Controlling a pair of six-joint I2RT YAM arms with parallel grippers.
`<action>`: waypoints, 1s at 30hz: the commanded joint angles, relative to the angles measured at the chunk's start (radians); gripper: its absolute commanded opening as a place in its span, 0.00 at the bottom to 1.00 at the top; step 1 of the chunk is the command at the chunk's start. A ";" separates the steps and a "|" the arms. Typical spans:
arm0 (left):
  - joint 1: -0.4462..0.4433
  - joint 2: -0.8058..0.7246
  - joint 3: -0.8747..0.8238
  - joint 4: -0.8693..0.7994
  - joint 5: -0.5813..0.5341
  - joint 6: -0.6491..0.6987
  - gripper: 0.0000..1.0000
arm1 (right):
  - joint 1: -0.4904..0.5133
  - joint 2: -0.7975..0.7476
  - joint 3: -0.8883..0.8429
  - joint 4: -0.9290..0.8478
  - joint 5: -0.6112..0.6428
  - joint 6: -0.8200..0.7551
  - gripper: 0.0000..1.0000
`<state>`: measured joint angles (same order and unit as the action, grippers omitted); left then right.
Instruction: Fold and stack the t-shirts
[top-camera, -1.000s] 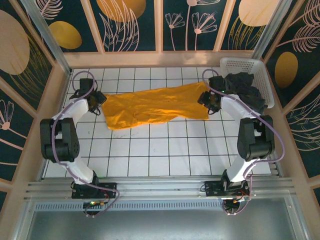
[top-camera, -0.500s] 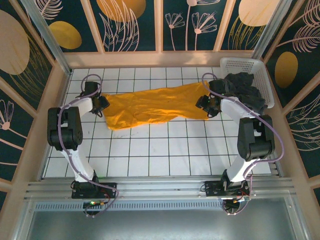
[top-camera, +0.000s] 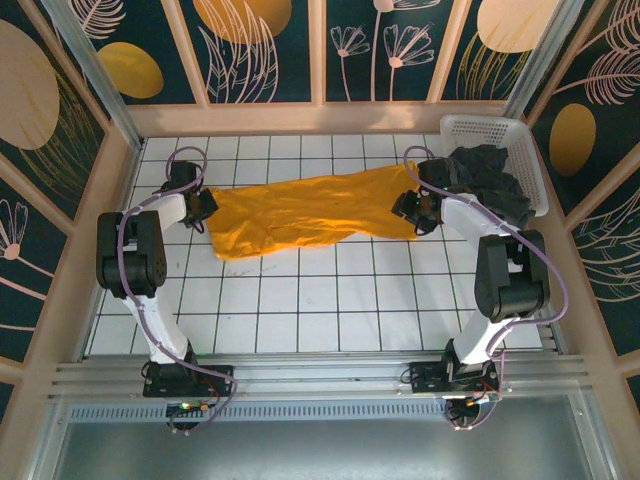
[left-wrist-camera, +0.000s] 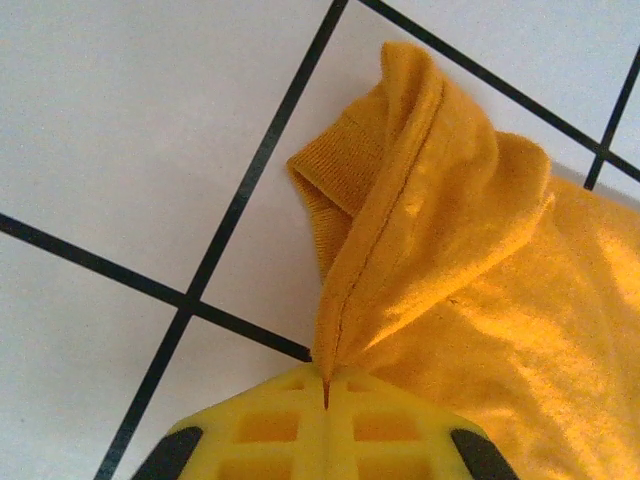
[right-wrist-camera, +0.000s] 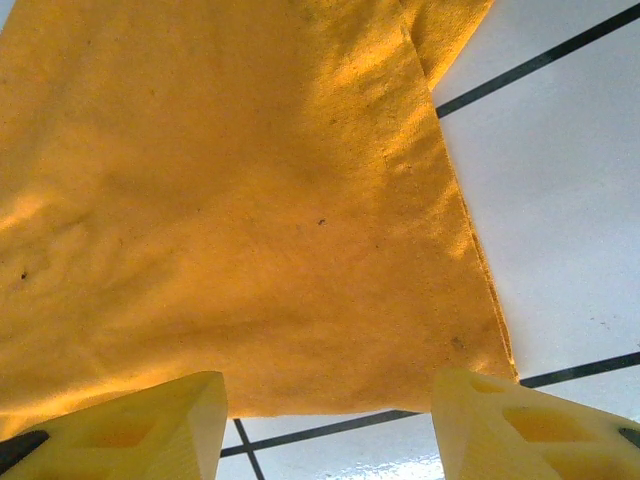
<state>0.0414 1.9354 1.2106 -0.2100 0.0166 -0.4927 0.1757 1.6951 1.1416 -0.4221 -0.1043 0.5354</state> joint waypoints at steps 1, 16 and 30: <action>0.009 -0.037 0.032 -0.016 -0.020 0.005 0.00 | -0.010 0.002 0.004 -0.007 0.030 0.026 0.55; 0.009 -0.215 0.019 -0.030 -0.004 -0.197 0.00 | -0.011 -0.030 -0.062 -0.035 0.056 0.251 0.55; 0.009 -0.258 0.021 -0.031 0.038 -0.238 0.00 | 0.039 0.080 -0.041 -0.072 0.117 0.196 0.52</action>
<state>0.0414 1.7012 1.2186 -0.2363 0.0422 -0.7136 0.1902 1.7420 1.0920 -0.4721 -0.0113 0.7555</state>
